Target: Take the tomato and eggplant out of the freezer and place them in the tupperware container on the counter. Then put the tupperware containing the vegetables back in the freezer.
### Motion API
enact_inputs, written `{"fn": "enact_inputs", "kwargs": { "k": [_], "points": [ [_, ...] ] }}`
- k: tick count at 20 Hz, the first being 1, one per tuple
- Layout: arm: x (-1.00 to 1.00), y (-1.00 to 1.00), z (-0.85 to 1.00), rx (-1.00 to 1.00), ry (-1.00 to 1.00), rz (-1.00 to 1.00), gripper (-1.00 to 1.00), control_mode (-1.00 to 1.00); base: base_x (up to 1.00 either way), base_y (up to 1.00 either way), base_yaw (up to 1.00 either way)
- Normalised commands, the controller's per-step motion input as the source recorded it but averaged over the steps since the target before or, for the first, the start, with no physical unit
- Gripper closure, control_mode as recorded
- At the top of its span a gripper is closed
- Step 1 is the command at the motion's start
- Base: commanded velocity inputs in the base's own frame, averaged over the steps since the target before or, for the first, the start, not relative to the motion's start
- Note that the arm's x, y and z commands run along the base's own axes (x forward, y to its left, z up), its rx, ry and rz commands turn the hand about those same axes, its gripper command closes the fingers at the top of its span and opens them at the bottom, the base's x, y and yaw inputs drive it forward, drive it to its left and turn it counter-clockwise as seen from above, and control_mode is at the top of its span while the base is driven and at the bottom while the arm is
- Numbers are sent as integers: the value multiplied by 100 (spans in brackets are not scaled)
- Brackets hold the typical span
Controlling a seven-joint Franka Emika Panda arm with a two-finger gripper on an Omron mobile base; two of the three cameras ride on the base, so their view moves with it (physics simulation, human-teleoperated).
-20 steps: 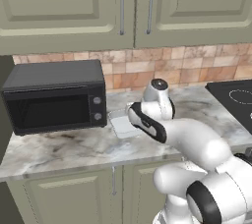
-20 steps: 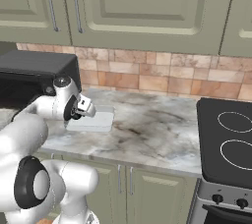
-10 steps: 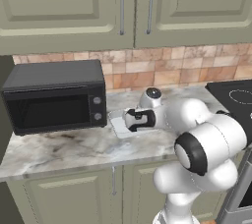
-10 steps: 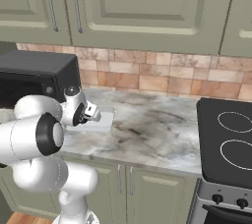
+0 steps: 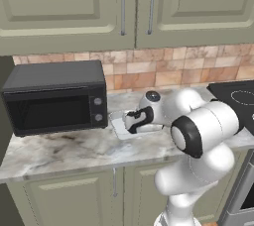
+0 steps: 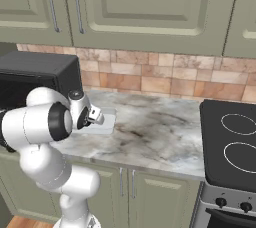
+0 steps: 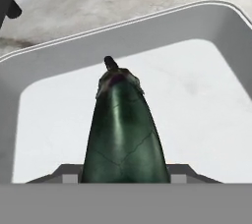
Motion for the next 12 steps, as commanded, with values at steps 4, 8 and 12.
{"fn": "enact_inputs", "kwargs": {
  "k": [4, 8, 12],
  "points": [
    [5, 0, -4, 3, 0, 0, -100, -100, 0, 0, 0],
    [-36, -8, 27, 3, -12, 0, -100, -100, 0, 0, 0],
    [-65, -16, 91, 0, -29, 0, -100, -100, 0, 0, 0]
  ]
}}
